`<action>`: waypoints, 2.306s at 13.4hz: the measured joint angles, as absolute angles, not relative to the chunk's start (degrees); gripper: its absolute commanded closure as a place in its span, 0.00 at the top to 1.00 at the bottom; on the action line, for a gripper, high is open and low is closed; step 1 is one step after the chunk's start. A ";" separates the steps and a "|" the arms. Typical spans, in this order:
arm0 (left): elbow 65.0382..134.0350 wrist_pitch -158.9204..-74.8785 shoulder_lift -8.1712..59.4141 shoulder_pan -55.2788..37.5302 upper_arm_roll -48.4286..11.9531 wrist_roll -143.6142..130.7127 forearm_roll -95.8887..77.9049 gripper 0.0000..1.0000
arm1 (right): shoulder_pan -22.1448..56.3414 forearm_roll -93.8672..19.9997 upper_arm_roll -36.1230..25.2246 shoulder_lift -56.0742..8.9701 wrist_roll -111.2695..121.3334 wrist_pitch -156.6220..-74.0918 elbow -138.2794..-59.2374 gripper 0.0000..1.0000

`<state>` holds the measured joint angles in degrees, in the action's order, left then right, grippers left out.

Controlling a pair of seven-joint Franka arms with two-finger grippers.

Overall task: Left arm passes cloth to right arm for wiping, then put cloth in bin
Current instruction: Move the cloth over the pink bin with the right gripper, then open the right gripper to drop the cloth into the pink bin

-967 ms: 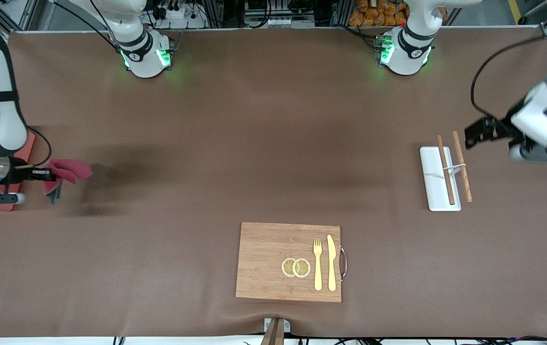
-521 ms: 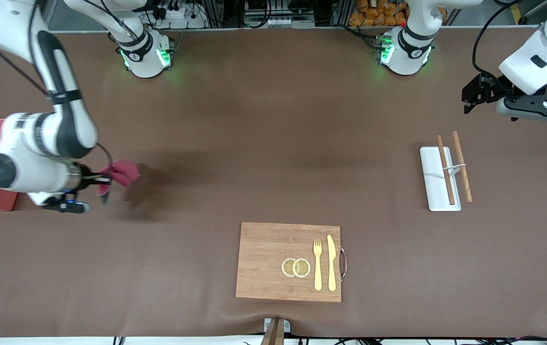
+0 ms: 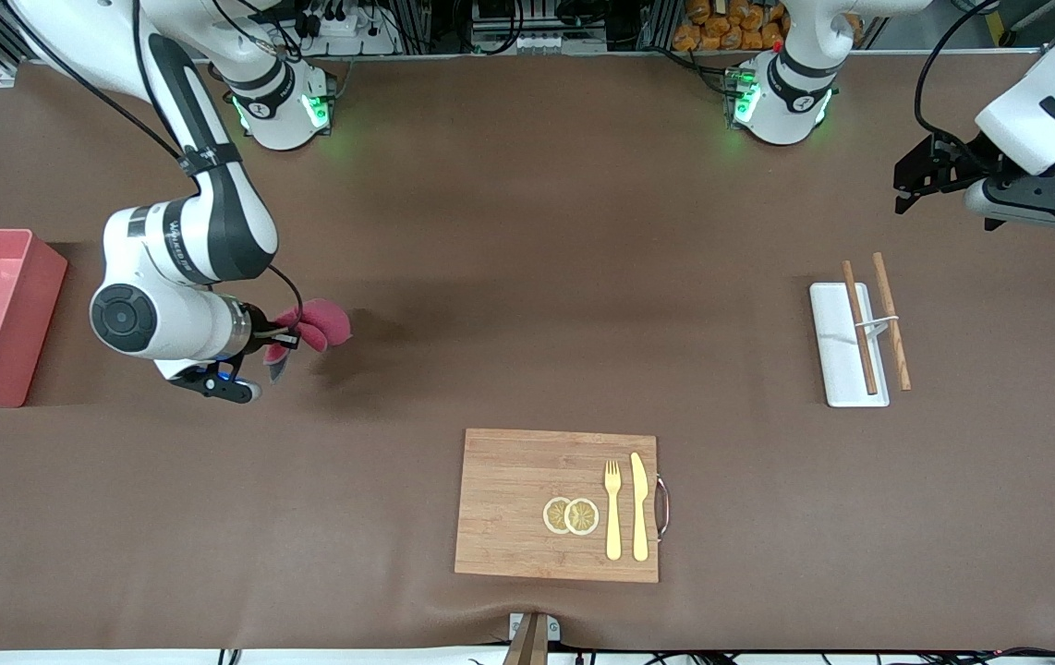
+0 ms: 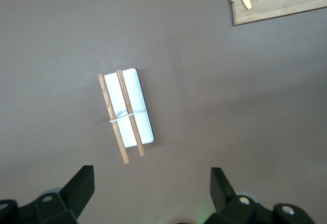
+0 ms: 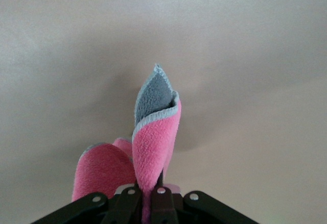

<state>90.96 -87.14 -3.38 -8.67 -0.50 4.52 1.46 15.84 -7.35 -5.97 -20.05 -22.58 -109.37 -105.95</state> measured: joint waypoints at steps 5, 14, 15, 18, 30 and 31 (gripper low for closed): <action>90.96 -87.59 -2.04 -7.74 1.31 4.30 0.99 1.00 | 11.25 -5.06 -7.21 -19.83 -12.10 -109.10 -104.00 0.00; 89.96 -87.68 -1.45 -6.22 1.71 4.04 0.86 1.00 | -14.16 2.60 -7.91 -19.70 36.02 -103.17 -88.42 0.00; 89.81 -87.61 -1.51 -6.07 1.72 4.04 0.86 1.00 | -16.84 3.00 -7.94 -19.69 40.34 -102.32 -86.91 0.00; 89.10 -86.51 -1.69 -6.02 1.73 4.04 0.86 1.00 | -25.48 3.84 -7.95 -20.88 53.05 -103.30 -85.15 0.00; 88.85 -85.36 -2.47 -2.52 -2.08 3.60 0.69 1.00 | -40.84 -1.93 -7.19 -40.45 72.38 -122.62 -82.60 1.00; 88.85 -85.33 -2.47 -2.80 -2.10 3.55 0.69 1.00 | -40.84 -2.03 -7.06 -40.61 72.39 -122.46 -82.54 1.00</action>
<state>88.85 -85.33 -2.47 -2.80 -2.10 3.55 0.69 -40.84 -2.03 -7.06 -40.61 72.39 -122.46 -82.54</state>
